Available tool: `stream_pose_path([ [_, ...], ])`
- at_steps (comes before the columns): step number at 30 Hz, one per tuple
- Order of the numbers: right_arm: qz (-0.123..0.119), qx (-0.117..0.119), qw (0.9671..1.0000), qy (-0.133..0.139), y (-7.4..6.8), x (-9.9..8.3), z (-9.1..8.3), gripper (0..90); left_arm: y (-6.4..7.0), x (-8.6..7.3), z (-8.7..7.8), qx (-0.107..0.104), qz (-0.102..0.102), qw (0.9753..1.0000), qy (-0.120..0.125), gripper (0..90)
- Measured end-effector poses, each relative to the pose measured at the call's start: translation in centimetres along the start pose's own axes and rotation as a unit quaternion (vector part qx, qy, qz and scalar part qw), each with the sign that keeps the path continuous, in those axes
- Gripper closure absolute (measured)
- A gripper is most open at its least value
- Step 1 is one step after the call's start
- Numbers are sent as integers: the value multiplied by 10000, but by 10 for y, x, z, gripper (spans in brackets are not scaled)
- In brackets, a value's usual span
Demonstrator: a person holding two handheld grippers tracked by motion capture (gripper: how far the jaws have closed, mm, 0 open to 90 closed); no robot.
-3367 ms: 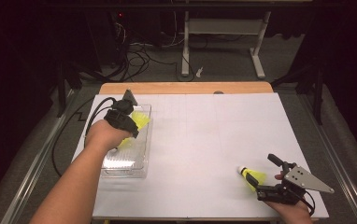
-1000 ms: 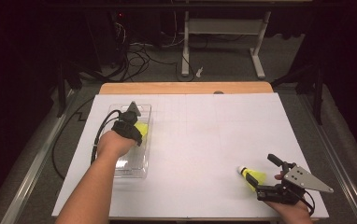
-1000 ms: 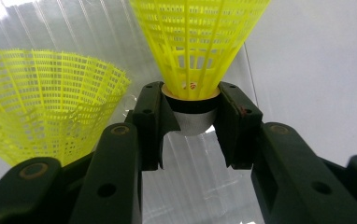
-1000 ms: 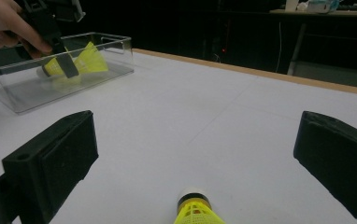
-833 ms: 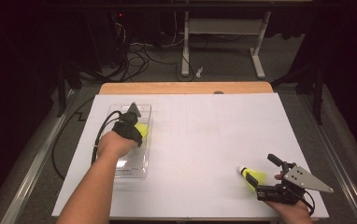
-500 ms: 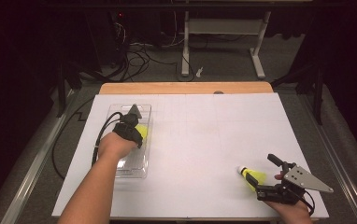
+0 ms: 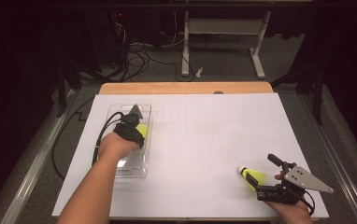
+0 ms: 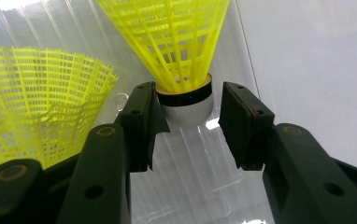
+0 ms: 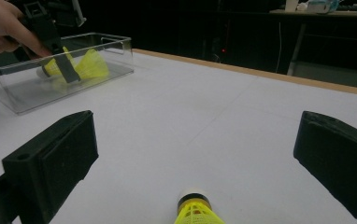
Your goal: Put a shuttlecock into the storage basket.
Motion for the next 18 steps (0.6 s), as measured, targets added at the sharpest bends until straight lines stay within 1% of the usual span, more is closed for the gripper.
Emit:
stream_pose_path([
  [1, 1, -3, 10000, -2, 0, 0, 0, 4, 0, 0, -1, -16, -18, 10000, 31, 556],
  [6, -7, -1, 10000, -12, 1, 0, 1, 4, 3, -4, -7, -70, 33, 10000, 39, 521],
  [9, -6, 2, 10000, -20, 0, -1, 1, 4, 5, -6, -12, -84, 67, 9999, -7, 504],
  [13, -10, 4, 10000, -23, -1, -1, 1, 4, 5, -9, -20, -118, 12, 9999, 34, 487],
  [16, -9, 2, 10000, -24, -1, -1, 1, 4, 4, -14, -25, -155, -2, 9999, -52, 475],
  [18, -8, 1, 10000, -27, -1, -1, 1, 4, 4, -17, -29, -175, -3, 9998, -44, 456],
])
Point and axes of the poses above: each handheld gripper's, and its own axes: z roughly forward along the jaws, x roughly out of its top, y roughly to its right, the point moved 3 cm from there along z, roughly forward along the jaws, and after that the axes turned 13 degrees about z, right-handed, at the moved point
